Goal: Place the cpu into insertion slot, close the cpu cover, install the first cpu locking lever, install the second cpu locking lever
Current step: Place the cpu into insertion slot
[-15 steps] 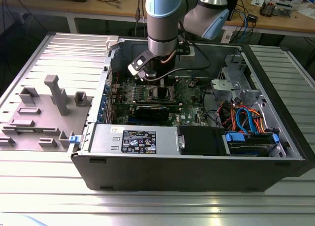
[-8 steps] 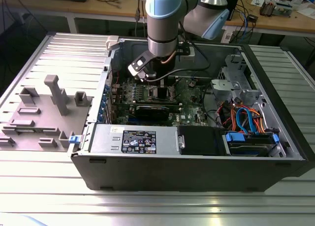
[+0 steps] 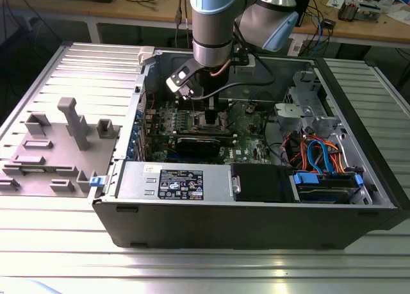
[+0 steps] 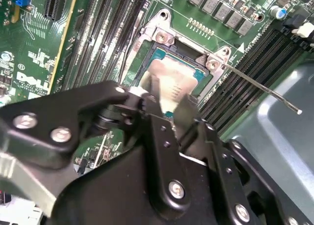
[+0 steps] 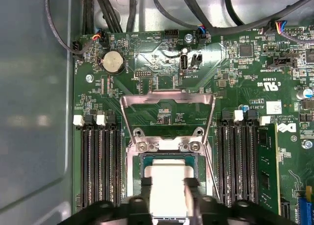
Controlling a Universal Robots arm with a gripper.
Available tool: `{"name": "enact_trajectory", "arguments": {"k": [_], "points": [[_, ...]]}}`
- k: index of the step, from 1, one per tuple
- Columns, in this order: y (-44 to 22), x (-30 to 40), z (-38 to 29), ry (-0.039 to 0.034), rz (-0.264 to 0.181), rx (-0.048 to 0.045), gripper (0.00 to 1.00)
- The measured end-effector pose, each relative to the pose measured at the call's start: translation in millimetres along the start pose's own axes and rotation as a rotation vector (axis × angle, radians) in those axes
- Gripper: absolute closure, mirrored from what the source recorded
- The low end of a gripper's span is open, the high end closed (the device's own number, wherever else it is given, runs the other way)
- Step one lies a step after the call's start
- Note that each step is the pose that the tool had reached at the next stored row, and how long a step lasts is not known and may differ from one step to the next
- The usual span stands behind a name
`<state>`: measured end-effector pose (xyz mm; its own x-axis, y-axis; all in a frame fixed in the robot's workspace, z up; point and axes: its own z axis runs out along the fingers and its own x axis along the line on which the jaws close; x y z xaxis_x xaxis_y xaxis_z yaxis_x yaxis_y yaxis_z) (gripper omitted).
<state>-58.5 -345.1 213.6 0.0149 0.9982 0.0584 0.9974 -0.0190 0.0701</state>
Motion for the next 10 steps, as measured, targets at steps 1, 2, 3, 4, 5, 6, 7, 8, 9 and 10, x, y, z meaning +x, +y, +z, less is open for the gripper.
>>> {"name": "enact_trajectory", "arguments": {"k": [1, 2, 3, 4, 5, 6, 7, 8, 9, 10], "points": [[0.0, 0.0, 0.0, -0.0001, 0.000, 0.0002, 0.65], [0.0, 0.0, -0.1, -0.0002, 0.000, 0.0004, 0.72], [0.0, -0.1, -0.2, -0.0003, 0.000, 0.0007, 0.78], [0.0, -0.1, -0.1, -0.0003, 0.000, 0.0007, 0.84], [0.0, -0.1, -0.2, -0.0003, 0.000, 0.0009, 0.84], [0.0, -0.1, -0.2, -0.0004, 0.000, 0.0009, 0.89], [0.0, 0.0, -0.1, -0.0003, 0.000, 0.0011, 0.89], [0.0, -0.1, -0.2, -0.0004, 0.000, 0.0012, 0.89], [0.0, -0.1, -0.2, -0.0004, 0.000, 0.0013, 0.89], [0.0, 0.0, -0.2, -0.0004, 0.000, 0.0015, 0.89]]}}
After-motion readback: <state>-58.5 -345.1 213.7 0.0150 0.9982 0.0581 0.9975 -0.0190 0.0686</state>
